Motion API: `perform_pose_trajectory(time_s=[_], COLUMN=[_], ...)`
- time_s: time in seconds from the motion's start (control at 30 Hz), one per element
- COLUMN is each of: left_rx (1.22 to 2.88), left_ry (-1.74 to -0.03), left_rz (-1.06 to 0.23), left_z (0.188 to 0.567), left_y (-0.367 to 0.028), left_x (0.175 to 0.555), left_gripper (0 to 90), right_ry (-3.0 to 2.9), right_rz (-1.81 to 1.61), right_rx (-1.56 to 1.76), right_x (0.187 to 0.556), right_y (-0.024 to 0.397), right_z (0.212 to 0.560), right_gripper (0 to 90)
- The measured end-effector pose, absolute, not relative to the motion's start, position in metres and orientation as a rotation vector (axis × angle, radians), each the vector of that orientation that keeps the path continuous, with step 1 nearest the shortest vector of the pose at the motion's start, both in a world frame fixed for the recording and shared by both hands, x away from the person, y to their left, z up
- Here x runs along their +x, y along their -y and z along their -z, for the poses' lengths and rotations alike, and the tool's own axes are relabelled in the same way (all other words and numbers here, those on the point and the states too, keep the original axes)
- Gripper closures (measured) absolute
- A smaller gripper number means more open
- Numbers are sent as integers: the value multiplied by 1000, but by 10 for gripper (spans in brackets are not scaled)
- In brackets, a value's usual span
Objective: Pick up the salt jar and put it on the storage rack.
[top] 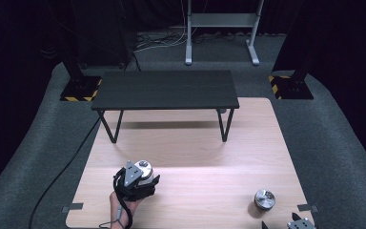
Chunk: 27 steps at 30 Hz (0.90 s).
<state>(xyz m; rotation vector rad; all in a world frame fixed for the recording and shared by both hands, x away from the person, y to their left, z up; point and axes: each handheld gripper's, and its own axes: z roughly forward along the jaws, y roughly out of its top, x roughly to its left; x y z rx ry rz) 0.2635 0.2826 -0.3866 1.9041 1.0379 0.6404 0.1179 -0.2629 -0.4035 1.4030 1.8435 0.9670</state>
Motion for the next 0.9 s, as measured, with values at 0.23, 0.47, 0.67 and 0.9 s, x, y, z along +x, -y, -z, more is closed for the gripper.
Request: perform_pose_trajectory(time_s=[0.23, 0.47, 0.67, 0.9], left_rx=[1927, 1933, 1937, 1941], left_ry=[-1003, -983, -980, -978], left_rz=[-607, -596, -581, -586], left_z=[374, 366, 363, 357], left_y=[-277, -272, -270, -267], left_x=[287, 304, 316, 323], left_gripper=[306, 306, 306, 306], right_ry=[-1854, -1857, -1854, -1850], right_rz=[-978, -989, -991, -994], right_rx=[1396, 1391, 1381, 1379], right_x=[116, 118, 117, 117], right_y=[264, 263, 262, 264], right_z=[403, 402, 401, 402], right_gripper=[0, 0, 0, 0])
